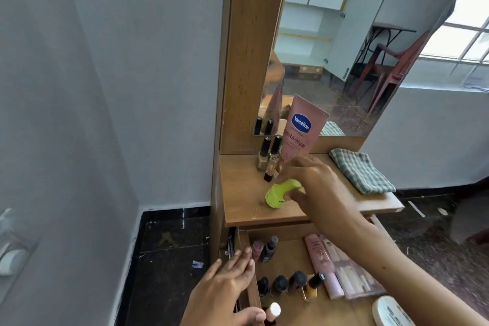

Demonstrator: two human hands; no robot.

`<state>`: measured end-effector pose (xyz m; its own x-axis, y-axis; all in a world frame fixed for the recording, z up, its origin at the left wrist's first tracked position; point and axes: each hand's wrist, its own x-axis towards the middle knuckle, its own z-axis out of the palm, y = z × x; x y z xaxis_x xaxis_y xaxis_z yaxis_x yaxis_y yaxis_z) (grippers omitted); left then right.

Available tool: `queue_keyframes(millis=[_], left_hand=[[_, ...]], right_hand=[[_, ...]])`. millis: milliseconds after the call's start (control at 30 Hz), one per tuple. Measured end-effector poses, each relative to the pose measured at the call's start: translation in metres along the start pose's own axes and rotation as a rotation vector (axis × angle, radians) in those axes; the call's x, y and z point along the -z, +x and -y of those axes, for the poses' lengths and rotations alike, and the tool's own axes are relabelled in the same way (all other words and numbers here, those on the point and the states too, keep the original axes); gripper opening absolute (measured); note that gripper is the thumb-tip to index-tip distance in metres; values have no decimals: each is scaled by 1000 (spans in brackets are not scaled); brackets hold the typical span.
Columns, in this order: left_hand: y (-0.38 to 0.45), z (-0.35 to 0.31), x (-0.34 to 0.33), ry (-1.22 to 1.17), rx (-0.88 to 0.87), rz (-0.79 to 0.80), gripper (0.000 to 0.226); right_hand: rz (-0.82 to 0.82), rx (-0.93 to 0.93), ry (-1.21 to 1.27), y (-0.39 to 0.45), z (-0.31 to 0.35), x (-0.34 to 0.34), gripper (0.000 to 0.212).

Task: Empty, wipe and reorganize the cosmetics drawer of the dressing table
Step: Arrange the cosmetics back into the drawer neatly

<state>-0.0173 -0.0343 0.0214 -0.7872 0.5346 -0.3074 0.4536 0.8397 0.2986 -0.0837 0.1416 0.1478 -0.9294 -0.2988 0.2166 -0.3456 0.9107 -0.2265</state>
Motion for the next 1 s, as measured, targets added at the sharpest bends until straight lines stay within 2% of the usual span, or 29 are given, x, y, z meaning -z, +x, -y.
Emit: queue_keyframes(millis=[100,133,200,267,433,533,700,1000], left_hand=[[-5,-6,-2,-95,6,-71,93],[-9,-8,0,-119,21,-94,96],[-15,-12,-1,-193,67,-181,83],[-18,-13,-2,-226,54,-264,80],[-18,-12,-7,-246,24,-337,79],[-18,-12,-6,-264,9,-358,80],[-17,-11,-9,-277,8,-376,81],[-15,-8,-10,-244,3,-360,82]], right_hand=[[-13,35,106,-24,-15,10,39],[-8,43,129,-34,-20,14,40],[35,45,148,-59,-30,24,41],[72,38,150,-85,-40,34,40],[140,-194,125,-140,-67,25,42],[197,-311,72,-157,-82,1,41],[247,-357,25,-168,-93,-29,39],[241,-382,-36,-170,-91,-40,40]])
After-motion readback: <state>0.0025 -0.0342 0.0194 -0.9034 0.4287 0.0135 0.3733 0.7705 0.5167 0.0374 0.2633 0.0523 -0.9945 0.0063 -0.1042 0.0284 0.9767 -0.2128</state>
